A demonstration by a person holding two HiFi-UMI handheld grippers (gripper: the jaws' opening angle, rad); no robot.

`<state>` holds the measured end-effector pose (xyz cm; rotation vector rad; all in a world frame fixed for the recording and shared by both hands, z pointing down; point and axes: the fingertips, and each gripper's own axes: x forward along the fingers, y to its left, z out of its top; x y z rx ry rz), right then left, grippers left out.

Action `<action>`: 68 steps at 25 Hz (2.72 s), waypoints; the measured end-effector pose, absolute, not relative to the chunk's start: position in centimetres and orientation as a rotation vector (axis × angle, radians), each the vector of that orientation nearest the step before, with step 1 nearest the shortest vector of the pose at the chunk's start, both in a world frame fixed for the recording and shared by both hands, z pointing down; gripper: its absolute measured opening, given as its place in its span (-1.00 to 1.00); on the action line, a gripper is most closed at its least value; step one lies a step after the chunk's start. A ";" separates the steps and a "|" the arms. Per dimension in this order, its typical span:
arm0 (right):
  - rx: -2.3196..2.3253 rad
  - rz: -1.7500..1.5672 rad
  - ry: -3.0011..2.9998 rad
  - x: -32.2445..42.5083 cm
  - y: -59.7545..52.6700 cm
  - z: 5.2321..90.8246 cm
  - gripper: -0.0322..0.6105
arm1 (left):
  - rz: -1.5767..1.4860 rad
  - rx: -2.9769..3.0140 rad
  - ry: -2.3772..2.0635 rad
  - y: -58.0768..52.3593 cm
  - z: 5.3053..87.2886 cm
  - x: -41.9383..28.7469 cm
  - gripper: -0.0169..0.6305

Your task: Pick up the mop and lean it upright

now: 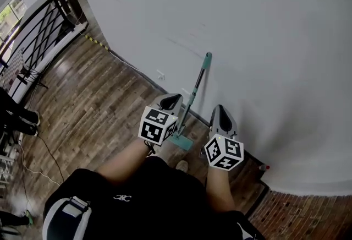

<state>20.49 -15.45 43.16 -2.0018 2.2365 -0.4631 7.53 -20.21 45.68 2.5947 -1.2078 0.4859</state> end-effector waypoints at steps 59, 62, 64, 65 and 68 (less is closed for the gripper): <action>-2.375 -0.472 1.952 26.7 -19.5 44.4 -0.86 | 0.538 2.675 -0.924 -34.7 53.0 12.9 -0.74; -2.314 -0.480 2.030 25.2 -21.0 44.6 -0.86 | 0.520 2.672 -0.943 -33.7 52.6 10.9 -0.74; -2.280 -0.489 2.071 24.3 -21.6 44.7 -0.86 | 0.512 2.667 -0.959 -33.1 52.4 9.8 -0.74; -2.266 -0.493 2.089 23.9 -21.9 44.8 -0.86 | 0.506 2.663 -0.964 -32.8 52.3 9.3 -0.74; -2.230 -0.504 2.129 22.8 -22.4 45.0 -0.86 | 0.485 2.659 -0.970 -31.9 52.1 8.3 -0.74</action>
